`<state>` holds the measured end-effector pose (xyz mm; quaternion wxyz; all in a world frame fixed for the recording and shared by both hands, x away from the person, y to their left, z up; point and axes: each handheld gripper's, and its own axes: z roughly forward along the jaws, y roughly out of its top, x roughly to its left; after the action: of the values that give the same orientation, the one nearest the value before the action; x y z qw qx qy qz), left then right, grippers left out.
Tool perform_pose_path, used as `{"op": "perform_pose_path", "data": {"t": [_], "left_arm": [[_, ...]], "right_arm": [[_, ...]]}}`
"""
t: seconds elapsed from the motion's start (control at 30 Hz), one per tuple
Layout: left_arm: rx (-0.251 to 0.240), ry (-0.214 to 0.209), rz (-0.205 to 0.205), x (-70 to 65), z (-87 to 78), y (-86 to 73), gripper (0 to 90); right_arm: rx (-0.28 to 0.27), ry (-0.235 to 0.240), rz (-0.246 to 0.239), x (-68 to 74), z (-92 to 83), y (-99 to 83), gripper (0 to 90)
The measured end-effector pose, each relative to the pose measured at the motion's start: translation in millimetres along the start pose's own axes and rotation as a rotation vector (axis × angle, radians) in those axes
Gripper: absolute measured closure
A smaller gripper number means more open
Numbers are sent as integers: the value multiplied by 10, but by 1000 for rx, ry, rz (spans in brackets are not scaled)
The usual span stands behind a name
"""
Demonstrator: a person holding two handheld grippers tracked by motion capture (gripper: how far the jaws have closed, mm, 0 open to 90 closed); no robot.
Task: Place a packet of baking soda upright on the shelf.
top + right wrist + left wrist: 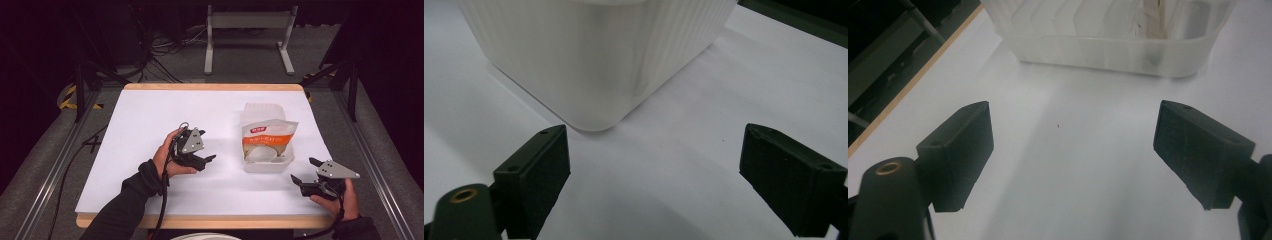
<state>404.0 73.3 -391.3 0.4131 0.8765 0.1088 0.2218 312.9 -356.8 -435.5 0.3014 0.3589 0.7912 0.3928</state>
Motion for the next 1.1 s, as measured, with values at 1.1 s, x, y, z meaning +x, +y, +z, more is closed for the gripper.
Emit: {"op": "perform_pose_path", "data": {"t": [1.1], "left_arm": [[38,150,-255,11,-1154,-1471,155]], "right_arm": [[3,-1,-18,39,11,30,134]]}}
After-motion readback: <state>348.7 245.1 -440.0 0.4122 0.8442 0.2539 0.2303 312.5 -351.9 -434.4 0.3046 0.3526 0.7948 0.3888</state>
